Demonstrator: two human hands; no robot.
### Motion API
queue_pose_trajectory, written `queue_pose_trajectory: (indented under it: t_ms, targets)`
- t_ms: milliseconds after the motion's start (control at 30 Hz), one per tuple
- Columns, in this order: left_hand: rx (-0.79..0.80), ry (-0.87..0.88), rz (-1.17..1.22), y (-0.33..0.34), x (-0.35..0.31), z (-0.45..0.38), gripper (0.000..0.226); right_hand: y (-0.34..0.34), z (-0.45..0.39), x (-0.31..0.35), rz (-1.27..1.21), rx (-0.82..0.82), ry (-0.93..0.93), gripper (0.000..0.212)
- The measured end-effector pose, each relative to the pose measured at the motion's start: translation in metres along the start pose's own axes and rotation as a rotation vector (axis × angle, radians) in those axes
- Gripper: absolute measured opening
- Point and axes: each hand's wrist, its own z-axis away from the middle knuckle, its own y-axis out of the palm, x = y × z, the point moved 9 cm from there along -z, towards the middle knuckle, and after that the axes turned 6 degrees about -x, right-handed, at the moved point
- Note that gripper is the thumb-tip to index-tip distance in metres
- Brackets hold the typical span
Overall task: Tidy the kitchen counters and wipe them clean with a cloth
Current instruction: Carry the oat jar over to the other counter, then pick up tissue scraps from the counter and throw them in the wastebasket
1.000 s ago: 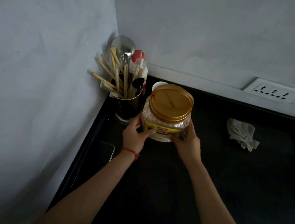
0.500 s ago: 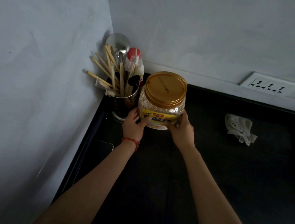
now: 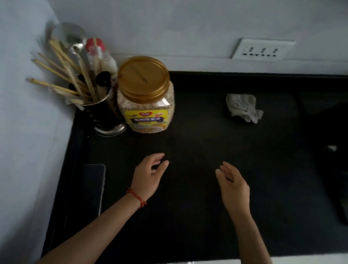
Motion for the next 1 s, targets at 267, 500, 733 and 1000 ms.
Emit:
queue_pose_trajectory:
  t_ms: [267,500,733,1000]
  targets:
    - [0.177,0.076,-0.093,0.069,-0.031,0.053,0.028,-0.145,0.072,-0.142,-0.208,-0.419,0.201,0.034]
    - [0.402,0.238,-0.115,0.2,-0.085,0.151,0.013,-0.229,0.138,-0.294,-0.508,-0.557,0.388,0.027]
    - [0.748,0.28,-0.272,0.377,-0.076,0.273,0.01,-0.283,0.233,-0.445,-0.695,-0.672,0.647,0.023]
    - [0.882,-0.037,-0.433,0.487,-0.046,0.321,0.021,-0.325,0.288,-0.543,-0.892,-0.82,0.848,0.017]
